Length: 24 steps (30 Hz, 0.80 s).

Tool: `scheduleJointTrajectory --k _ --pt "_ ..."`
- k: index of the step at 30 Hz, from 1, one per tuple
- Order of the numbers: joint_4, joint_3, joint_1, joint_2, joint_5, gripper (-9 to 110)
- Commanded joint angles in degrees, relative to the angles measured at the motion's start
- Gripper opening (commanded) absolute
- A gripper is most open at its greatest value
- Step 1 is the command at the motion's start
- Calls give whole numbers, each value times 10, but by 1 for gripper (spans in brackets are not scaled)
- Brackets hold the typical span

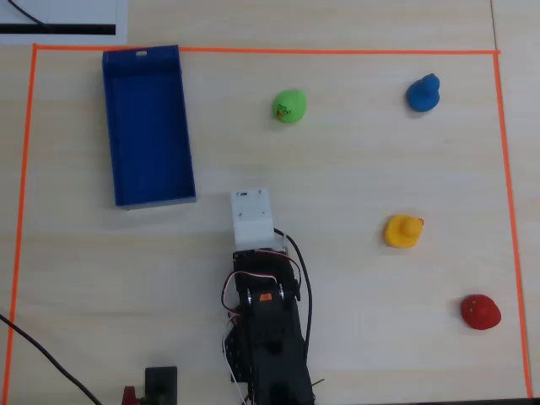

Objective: Grasp yellow duck and put it into box.

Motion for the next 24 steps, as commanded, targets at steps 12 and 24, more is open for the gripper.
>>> scheduleJointTrajectory --k 12,24 --pt "-32 -121 61 -49 -26 8" --pt "-125 -507 200 -476 -31 21"
